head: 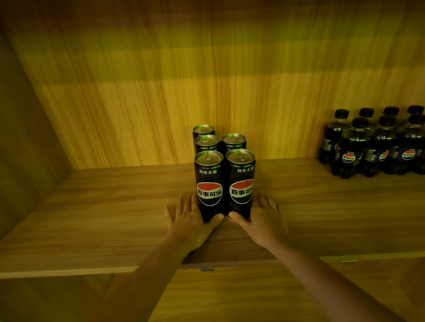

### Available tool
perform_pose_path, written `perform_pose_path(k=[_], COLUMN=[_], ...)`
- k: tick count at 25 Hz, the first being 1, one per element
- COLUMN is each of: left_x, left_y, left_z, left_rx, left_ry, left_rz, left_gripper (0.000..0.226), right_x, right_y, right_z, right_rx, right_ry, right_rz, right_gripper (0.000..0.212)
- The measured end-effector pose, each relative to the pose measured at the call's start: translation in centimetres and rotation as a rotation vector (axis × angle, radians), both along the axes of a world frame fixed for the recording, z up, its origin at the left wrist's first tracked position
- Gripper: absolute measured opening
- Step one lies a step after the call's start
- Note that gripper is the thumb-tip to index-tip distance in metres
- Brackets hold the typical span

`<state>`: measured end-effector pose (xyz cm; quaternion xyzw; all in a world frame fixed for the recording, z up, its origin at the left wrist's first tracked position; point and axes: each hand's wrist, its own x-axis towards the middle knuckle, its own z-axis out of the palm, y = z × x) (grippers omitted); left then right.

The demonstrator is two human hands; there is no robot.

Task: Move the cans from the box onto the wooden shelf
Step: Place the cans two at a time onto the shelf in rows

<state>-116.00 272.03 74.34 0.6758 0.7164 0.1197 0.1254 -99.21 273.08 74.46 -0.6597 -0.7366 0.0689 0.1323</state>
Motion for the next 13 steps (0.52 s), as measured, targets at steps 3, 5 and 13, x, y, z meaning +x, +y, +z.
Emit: perform_pose_path(k=[3,5,13], left_x=[0.2,0.2,0.0], left_y=[0.7,1.1,1.9], left_z=[0.3,0.3,0.2], left_rx=[-0.037,-0.057,-0.036], left_ry=[0.075,0.083,0.048], left_rz=[0.012,0.018,0.015], left_gripper=[0.094,0.095,0.097], right_x=[-0.4,-0.6,-0.7], right_y=[0.5,0.7,1.9], right_z=[0.0,0.0,-0.2], right_rx=[-0.023,-0.039,-0.063], right_ry=[0.016,0.015,0.029], right_rz=[-0.028,-0.04,-0.041], right_gripper=[0.085,0.085,0.087])
